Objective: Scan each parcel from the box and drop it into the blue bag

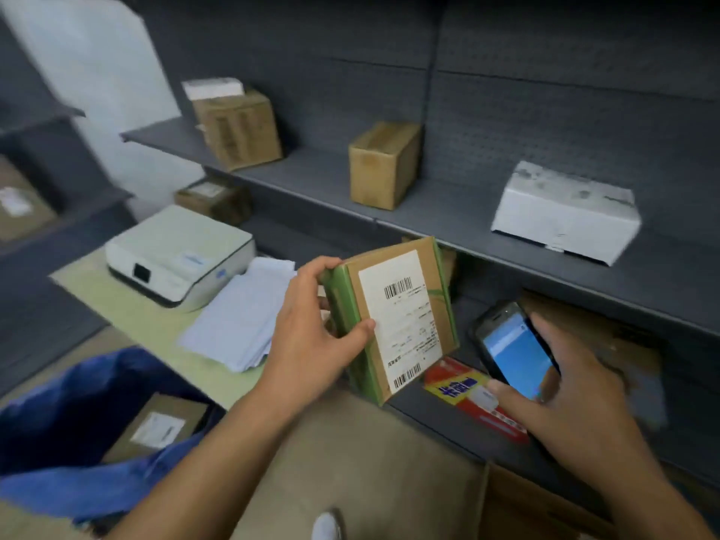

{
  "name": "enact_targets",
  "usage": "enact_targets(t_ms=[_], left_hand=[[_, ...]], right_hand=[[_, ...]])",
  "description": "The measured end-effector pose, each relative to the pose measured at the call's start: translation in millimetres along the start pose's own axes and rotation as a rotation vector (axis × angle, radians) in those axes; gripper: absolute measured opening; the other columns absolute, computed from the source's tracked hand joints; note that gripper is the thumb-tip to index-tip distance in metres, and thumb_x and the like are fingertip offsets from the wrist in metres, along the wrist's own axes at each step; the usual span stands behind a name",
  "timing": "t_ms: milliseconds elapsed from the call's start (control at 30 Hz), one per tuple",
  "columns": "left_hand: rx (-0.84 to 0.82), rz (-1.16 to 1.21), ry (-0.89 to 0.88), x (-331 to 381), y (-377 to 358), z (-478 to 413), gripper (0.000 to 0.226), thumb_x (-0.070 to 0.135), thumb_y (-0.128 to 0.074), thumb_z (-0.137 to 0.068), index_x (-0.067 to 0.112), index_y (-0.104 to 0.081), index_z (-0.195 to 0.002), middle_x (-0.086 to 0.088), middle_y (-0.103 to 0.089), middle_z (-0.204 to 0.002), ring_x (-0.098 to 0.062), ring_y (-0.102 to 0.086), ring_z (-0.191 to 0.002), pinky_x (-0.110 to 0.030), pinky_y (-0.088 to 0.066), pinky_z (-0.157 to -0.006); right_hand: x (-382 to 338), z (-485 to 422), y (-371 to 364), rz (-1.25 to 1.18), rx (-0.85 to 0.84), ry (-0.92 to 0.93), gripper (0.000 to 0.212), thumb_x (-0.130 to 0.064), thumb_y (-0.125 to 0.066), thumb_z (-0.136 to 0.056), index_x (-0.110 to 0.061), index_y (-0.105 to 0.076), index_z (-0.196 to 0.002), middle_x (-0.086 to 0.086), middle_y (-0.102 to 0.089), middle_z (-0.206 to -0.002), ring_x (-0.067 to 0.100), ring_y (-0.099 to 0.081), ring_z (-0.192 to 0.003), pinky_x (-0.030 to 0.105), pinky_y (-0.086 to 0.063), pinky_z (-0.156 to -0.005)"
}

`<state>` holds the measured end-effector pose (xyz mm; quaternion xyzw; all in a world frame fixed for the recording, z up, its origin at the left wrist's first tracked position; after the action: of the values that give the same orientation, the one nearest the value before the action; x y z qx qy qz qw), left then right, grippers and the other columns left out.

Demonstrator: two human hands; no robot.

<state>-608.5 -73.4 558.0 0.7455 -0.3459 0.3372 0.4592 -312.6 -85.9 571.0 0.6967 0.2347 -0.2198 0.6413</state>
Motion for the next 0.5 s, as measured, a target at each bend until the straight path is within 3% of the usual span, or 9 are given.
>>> enact_targets(t_ms=[133, 267, 500], left_hand=[[0.157, -0.038, 0.103, -47, 102, 27, 0.078, 0.032, -0.084, -0.078, 0.069, -0.03, -0.121, 0.031, -0.048, -0.131, 0.005, -0.055, -0.112, -0.023, -0.052, -0.082], [0.262, -0.056, 0.155, -94, 189, 47, 0.077, 0.032, -0.083, -0.079, 0.066, -0.031, -0.125, 0.023, -0.049, -0.137, 0.0, -0.057, -0.111, -0.02, -0.049, -0.081], [0.3, -0.106, 0.217, -166, 327, 66, 0.073, 0.036, -0.081, -0.08, 0.052, -0.035, -0.135, 0.019, -0.049, -0.137, 0.003, -0.054, -0.111, -0.019, -0.046, -0.081]], right_hand=[[-89, 6, -55, -0.005, -0.088, 0.191, 0.092, -0.066, -0.071, -0.064, -0.045, -0.031, -0.144, -0.028, -0.041, -0.106, -0.004, -0.044, -0.086, 0.02, -0.035, -0.069], [-167, 20, -109, -0.025, -0.118, 0.292, 0.091, -0.066, -0.072, -0.066, -0.045, -0.031, -0.145, -0.041, -0.036, -0.105, -0.027, -0.038, -0.093, 0.011, -0.031, -0.068], [-284, 47, -203, -0.073, -0.18, 0.368, 0.088, -0.063, -0.074, -0.065, -0.046, -0.034, -0.142, -0.046, -0.038, -0.103, -0.025, -0.039, -0.096, 0.008, -0.032, -0.063]])
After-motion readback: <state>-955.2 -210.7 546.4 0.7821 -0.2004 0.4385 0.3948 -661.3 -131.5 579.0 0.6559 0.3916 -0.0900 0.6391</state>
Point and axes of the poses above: each hand's wrist, its own z-axis away from the middle knuckle, its own y-axis out of the back of the hand, x = y × z, the point moved 1 cm from there along -z, towards the middle knuckle
